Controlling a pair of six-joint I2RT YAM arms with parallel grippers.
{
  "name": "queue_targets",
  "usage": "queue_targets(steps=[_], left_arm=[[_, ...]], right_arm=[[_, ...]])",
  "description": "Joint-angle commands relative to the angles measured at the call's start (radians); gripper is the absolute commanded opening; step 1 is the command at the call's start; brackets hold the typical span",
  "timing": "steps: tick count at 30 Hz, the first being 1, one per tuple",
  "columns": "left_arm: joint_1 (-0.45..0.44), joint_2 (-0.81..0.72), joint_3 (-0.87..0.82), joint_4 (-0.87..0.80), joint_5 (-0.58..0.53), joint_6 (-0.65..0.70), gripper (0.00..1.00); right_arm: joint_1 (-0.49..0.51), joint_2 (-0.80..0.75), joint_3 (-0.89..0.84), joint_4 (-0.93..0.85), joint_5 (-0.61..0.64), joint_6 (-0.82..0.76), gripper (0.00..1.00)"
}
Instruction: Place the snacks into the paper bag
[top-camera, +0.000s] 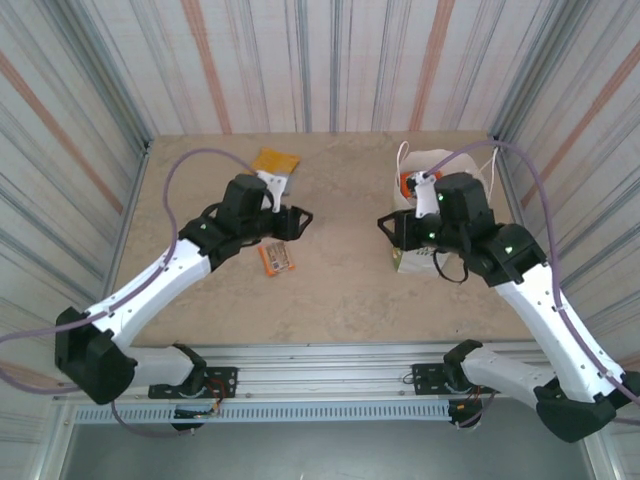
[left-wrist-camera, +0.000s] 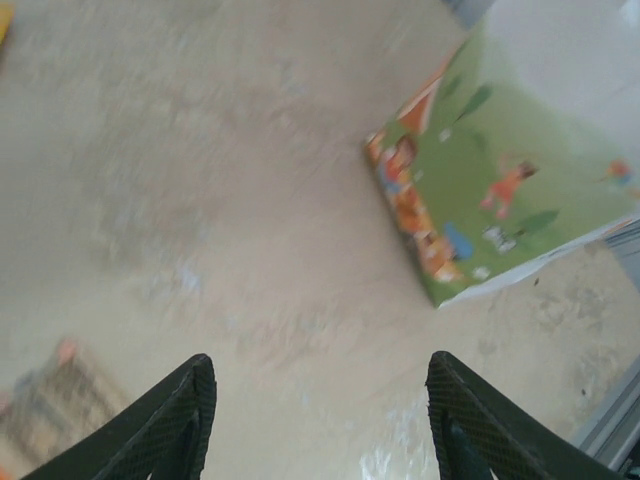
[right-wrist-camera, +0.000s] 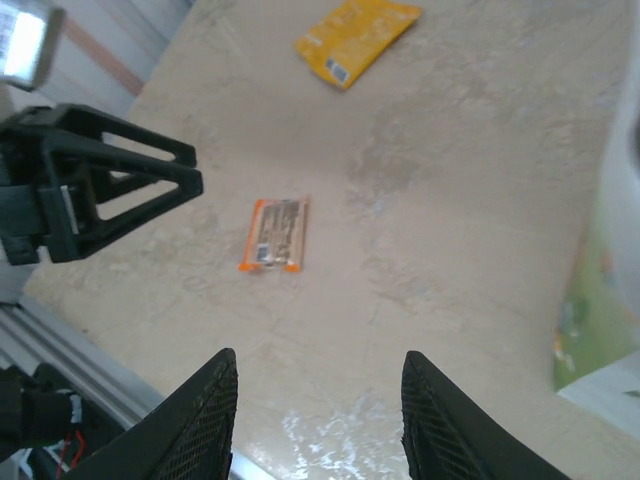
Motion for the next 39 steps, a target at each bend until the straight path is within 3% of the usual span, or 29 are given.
queue_targets(steps=[1, 7, 15, 26, 39], left_arm=[[0.051, -0.068, -0.088, -0.042, -0.026, -0.126, 0.59], [0.188, -0.1, -0.198, -0.022, 0.021, -0.173, 0.61], [0.299, 0.018, -0.133, -0.022, 0.047, -0.112, 0.61], [0.344, 0.317, 0.115, -0.031, 0.004, -0.069, 0.57], [0.418, 0.733, 0.55, -0.141, -0.114, -0.064, 0.59]], right_arm=[[0.112, -0.007, -0.034, 0.05, 0.163, 0.098, 0.46], [0.265, 0.02, -0.084, 0.151, 0.245, 0.124, 0.46], [0.336, 0.101, -0.088, 0.205, 0.284, 0.12, 0.46], [0.345, 0.217, -0.051, 0.251, 0.292, 0.053, 0.47], [0.334, 0.386, 0.031, 0.29, 0.254, -0.019, 0.49]])
